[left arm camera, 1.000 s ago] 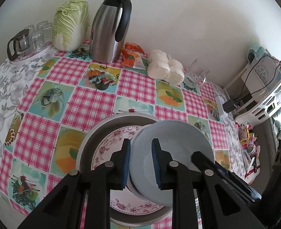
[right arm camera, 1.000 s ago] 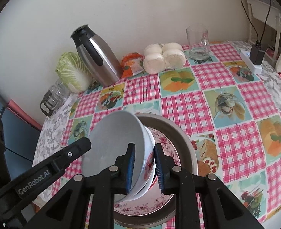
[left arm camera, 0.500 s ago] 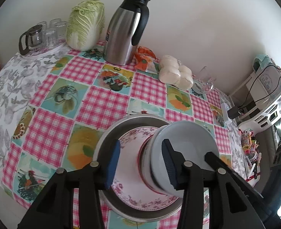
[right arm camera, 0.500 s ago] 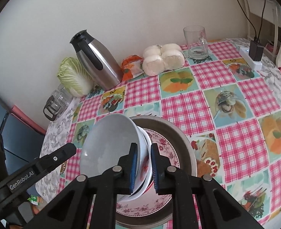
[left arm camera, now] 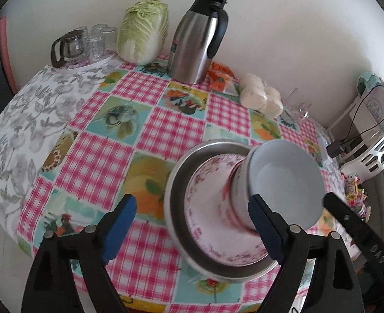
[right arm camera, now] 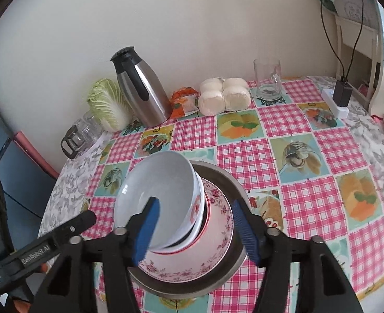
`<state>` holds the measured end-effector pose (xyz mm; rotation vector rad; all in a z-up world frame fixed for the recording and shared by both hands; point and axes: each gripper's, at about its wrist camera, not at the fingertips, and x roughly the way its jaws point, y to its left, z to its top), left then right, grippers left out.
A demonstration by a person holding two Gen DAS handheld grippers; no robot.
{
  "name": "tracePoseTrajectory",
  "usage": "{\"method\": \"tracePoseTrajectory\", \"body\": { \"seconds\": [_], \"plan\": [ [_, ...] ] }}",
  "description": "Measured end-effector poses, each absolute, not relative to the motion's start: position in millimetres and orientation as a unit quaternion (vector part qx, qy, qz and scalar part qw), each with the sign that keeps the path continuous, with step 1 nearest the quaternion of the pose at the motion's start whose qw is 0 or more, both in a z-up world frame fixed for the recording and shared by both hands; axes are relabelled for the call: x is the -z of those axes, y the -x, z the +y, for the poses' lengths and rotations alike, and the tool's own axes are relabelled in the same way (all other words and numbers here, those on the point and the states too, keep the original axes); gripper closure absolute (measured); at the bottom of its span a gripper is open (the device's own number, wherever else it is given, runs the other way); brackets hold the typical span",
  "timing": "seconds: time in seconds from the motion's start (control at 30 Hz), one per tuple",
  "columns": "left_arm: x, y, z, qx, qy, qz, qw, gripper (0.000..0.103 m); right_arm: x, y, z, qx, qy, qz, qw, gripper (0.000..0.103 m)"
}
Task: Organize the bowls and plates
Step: 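Open both grippers to release the round bowl on the stack, then withdraw both grippers back from the stacked dishes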
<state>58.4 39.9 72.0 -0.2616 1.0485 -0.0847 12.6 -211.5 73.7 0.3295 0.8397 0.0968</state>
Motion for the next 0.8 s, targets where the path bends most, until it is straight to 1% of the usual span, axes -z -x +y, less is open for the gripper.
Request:
{"method": "tracePoseTrajectory", "body": {
  "seconds": [0.1,0.17,0.23,0.3,0.33,0.8],
  "plan": [
    [-68.9,-52.3,41.0,0.025,0.101,0.500,0.860,0.004,-71.6,-5.3,-213.9,-0.042,-0.156,0.402,0.901,0.028],
    [-67.3,-47.3,41.2,0.020,0.089,0.497,0.863,0.003,-70.4,-1.2,-214.8,-0.039,-0.153,0.400,0.903,0.018],
    [-64.3,-44.1,41.4,0.019,0.083,0.499,0.862,0.003,-69.7,3.2,-215.2,-0.039,-0.148,0.395,0.906,0.013],
    [-61.4,-40.7,40.6,0.021,0.079,0.501,0.862,0.003,-68.7,6.5,-215.2,-0.038,-0.145,0.393,0.907,0.006],
    [-60.0,-38.6,39.8,0.023,0.077,0.502,0.861,0.003,-67.7,7.9,-215.4,-0.037,-0.144,0.392,0.908,0.000],
    [-48.0,-18.5,21.9,0.036,0.073,0.512,0.855,0.003,-45.3,24.5,-211.2,-0.023,-0.099,0.411,0.906,0.000]
  ]
}}
